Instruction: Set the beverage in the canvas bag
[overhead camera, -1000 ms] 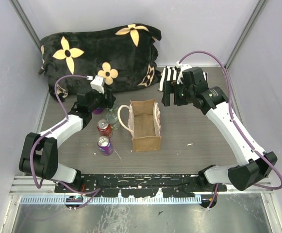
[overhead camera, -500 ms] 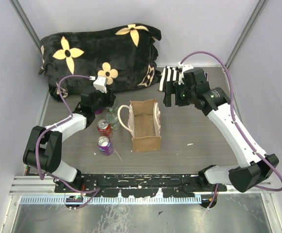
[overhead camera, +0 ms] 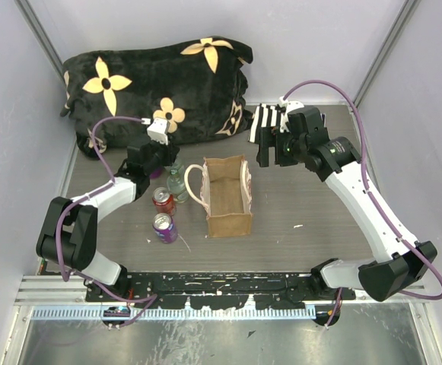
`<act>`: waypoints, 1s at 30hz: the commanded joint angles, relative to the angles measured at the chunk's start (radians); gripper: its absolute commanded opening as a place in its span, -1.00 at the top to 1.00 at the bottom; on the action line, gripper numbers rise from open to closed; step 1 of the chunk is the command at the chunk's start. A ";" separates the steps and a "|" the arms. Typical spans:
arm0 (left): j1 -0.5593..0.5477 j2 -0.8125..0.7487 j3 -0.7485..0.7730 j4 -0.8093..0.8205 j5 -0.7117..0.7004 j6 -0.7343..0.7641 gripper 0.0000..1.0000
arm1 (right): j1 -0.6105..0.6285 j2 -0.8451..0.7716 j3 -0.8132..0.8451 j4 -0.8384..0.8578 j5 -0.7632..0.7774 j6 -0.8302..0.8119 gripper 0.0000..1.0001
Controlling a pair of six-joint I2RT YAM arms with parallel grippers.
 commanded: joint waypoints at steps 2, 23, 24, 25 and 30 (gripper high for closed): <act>-0.002 -0.025 0.057 -0.038 -0.023 0.004 1.00 | 0.000 -0.032 -0.001 0.029 0.014 0.015 -0.86; -0.003 -0.103 0.417 -0.329 0.040 0.036 1.00 | 0.001 -0.054 -0.055 0.067 0.030 0.029 -1.00; -0.006 -0.105 0.445 -0.348 0.044 0.030 1.00 | 0.002 -0.056 -0.057 0.067 0.032 0.030 -1.00; -0.010 -0.105 0.472 -0.366 0.050 0.027 1.00 | 0.001 -0.055 -0.060 0.070 0.033 0.030 -1.00; -0.039 -0.095 0.608 -0.437 0.082 0.029 1.00 | 0.000 -0.060 -0.090 0.085 0.027 0.039 -1.00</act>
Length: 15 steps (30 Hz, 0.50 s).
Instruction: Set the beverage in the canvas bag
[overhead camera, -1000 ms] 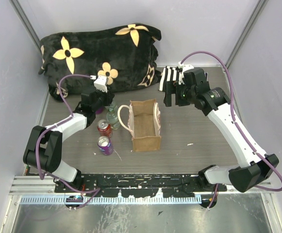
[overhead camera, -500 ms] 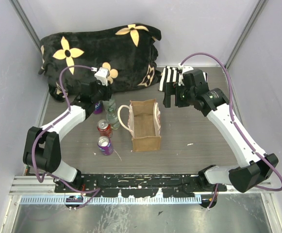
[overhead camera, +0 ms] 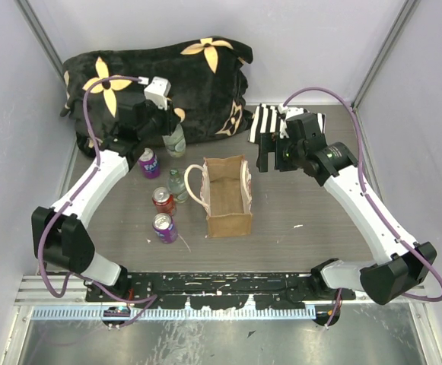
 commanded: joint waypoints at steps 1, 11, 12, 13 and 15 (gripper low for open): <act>-0.033 -0.064 0.183 0.041 0.056 -0.007 1.00 | 0.000 -0.041 -0.021 0.058 0.010 0.020 -1.00; -0.169 -0.019 0.379 -0.081 0.078 -0.017 1.00 | 0.001 -0.060 -0.056 0.077 0.011 0.031 -1.00; -0.189 -0.018 0.382 -0.082 0.074 -0.016 1.00 | 0.000 -0.060 -0.057 0.078 0.011 0.032 -1.00; -0.210 -0.016 0.385 -0.082 0.071 -0.016 1.00 | 0.001 -0.061 -0.057 0.081 0.012 0.033 -1.00; -0.251 -0.011 0.389 -0.082 0.065 -0.015 1.00 | 0.000 -0.061 -0.056 0.085 0.012 0.039 -1.00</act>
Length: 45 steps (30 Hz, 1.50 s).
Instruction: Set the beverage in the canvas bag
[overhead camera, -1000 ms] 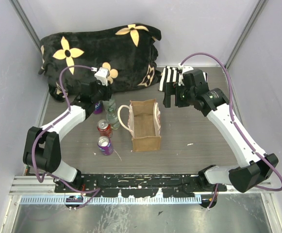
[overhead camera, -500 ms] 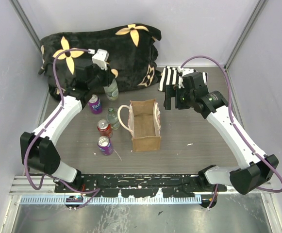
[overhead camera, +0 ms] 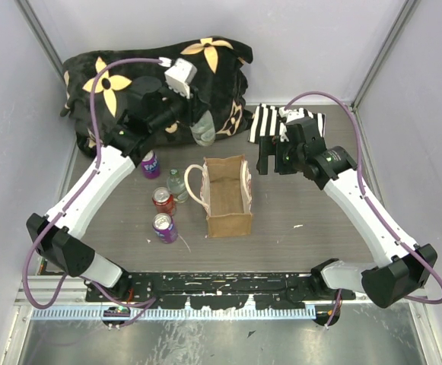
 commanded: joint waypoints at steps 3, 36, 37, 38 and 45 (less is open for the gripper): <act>-0.127 -0.004 0.055 0.067 0.000 -0.007 1.00 | 0.000 -0.039 0.007 0.060 0.015 0.022 -1.00; -0.271 0.175 -0.281 0.417 -0.127 -0.135 1.00 | -0.001 -0.130 -0.166 0.109 0.034 0.068 -1.00; -0.271 0.181 -0.285 0.431 -0.132 -0.135 1.00 | 0.000 -0.129 -0.167 0.109 0.034 0.066 -1.00; -0.272 0.187 -0.290 0.443 -0.137 -0.134 1.00 | -0.001 -0.127 -0.169 0.109 0.034 0.066 -1.00; -0.272 0.234 -0.317 0.507 -0.154 -0.128 1.00 | -0.002 -0.105 -0.197 0.134 0.014 0.069 -1.00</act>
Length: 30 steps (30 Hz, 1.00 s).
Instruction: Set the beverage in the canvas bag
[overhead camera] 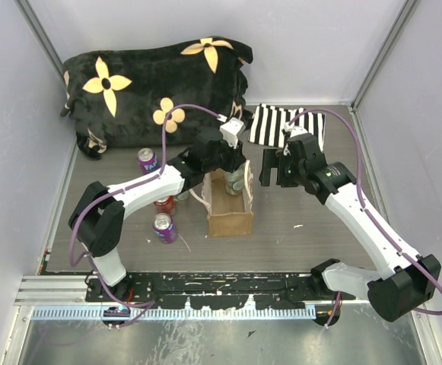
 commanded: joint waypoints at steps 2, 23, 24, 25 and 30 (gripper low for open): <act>-0.004 0.005 -0.009 0.226 -0.030 -0.016 1.00 | -0.002 -0.001 -0.014 0.065 -0.008 0.007 -1.00; -0.032 -0.007 -0.116 0.344 -0.105 0.044 1.00 | -0.006 -0.008 -0.038 0.079 -0.011 0.008 -1.00; -0.036 -0.009 -0.116 0.353 -0.109 0.056 1.00 | -0.005 -0.007 -0.038 0.080 -0.010 0.009 -1.00; -0.040 -0.011 -0.118 0.363 -0.117 0.069 1.00 | -0.006 -0.006 -0.039 0.082 -0.011 0.010 -1.00; -0.069 -0.019 -0.130 0.408 -0.152 0.136 1.00 | -0.005 -0.001 -0.043 0.091 -0.022 0.014 -1.00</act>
